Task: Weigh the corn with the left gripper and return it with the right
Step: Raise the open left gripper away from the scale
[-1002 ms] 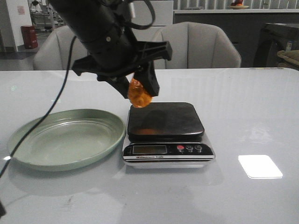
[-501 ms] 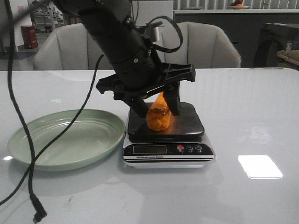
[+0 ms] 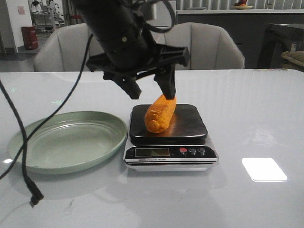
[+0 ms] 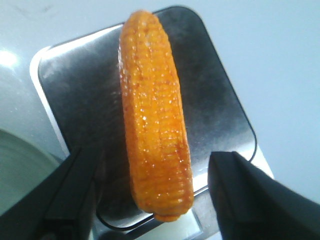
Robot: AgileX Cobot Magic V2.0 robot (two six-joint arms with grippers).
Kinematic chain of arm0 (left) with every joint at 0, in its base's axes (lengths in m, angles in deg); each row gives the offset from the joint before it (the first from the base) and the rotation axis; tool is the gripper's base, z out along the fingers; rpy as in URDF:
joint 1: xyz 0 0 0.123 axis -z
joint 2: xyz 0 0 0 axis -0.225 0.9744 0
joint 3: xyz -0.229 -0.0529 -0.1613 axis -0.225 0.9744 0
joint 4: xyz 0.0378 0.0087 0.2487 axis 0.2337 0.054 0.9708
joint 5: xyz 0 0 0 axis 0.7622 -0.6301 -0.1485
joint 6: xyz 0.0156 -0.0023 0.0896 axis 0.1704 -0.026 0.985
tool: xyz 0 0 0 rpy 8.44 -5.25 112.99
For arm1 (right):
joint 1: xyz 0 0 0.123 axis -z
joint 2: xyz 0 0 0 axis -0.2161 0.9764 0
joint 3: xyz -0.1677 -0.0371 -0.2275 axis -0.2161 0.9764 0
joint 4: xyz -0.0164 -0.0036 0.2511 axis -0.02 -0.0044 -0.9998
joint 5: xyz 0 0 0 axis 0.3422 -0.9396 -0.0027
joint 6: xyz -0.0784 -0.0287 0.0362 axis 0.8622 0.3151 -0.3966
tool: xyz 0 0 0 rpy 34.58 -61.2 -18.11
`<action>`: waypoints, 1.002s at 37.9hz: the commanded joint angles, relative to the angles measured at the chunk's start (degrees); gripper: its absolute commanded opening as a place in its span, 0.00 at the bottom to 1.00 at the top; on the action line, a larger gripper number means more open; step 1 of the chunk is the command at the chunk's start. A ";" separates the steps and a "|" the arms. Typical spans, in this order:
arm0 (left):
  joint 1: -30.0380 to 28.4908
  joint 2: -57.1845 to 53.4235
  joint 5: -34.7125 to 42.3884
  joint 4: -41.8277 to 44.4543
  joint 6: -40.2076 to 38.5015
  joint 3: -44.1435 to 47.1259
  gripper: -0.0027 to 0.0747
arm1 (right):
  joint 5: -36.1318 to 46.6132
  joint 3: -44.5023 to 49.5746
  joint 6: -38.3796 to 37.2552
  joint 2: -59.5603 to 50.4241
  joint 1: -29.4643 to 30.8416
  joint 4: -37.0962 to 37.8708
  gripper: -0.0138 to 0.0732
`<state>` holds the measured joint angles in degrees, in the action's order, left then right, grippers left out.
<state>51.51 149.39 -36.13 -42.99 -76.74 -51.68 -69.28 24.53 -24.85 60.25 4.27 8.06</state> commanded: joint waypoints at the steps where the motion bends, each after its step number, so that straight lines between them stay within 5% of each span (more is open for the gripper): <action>1: -1.28 -7.44 4.91 0.16 -0.16 1.89 0.66 | 4.55 0.61 0.36 -1.13 0.43 0.72 0.38; 38: -8.36 -56.50 11.38 6.71 -0.16 46.45 0.65 | 4.55 0.61 0.36 -1.13 0.43 0.72 0.38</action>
<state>43.30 97.58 -28.37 -37.37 -76.74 -6.31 -69.38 24.53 -24.85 60.25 4.27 8.06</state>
